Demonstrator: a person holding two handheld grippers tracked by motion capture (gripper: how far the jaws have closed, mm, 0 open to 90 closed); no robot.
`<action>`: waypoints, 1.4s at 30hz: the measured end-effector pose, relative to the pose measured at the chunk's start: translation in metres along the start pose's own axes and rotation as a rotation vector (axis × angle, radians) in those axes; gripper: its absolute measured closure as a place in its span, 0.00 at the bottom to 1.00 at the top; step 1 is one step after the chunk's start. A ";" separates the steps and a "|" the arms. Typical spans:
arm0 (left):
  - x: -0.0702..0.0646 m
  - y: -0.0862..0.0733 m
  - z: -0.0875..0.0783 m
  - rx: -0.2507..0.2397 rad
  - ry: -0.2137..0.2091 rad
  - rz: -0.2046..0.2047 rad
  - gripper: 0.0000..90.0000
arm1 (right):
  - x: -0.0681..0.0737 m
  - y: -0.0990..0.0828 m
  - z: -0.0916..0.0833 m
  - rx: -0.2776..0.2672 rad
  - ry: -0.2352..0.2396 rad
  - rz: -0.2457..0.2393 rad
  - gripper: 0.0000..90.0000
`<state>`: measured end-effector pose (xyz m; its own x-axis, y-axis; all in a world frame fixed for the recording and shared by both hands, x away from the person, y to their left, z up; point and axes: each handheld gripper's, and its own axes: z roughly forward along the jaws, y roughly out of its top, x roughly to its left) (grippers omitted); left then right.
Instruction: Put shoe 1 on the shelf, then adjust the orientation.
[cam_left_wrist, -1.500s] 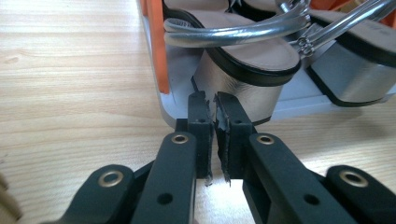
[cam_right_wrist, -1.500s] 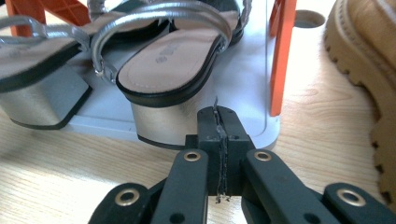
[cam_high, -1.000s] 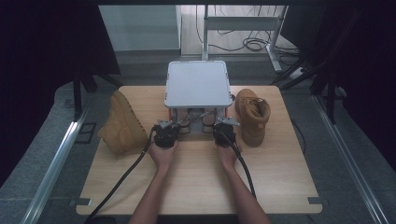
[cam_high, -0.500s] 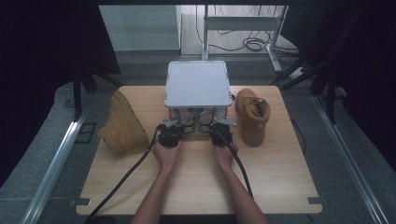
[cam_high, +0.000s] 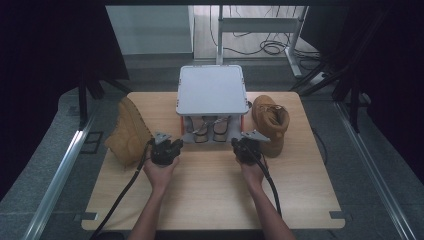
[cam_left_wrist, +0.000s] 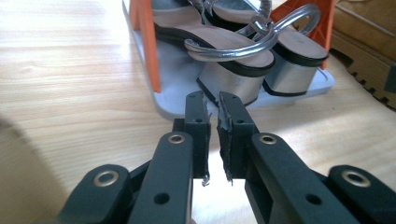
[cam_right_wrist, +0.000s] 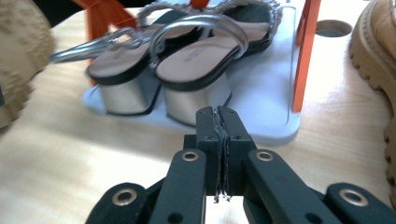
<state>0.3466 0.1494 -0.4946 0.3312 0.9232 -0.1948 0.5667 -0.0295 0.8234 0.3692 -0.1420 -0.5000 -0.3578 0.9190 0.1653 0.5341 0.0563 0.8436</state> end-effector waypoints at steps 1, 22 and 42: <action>0.001 -0.001 -0.005 -0.001 -0.002 0.004 0.92 | -0.001 -0.002 -0.004 0.001 0.007 -0.006 0.97; 0.035 -0.036 -0.072 0.094 -0.094 0.010 0.50 | -0.004 -0.028 -0.045 0.115 0.224 -0.178 0.55; 0.068 -0.029 -0.108 0.018 -0.071 -0.012 0.57 | -0.010 -0.037 -0.056 0.111 0.196 -0.174 0.44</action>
<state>0.2706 0.2543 -0.4742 0.3761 0.8942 -0.2426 0.5841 -0.0255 0.8113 0.3103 -0.1753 -0.5039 -0.5868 0.7996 0.1274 0.5285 0.2591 0.8084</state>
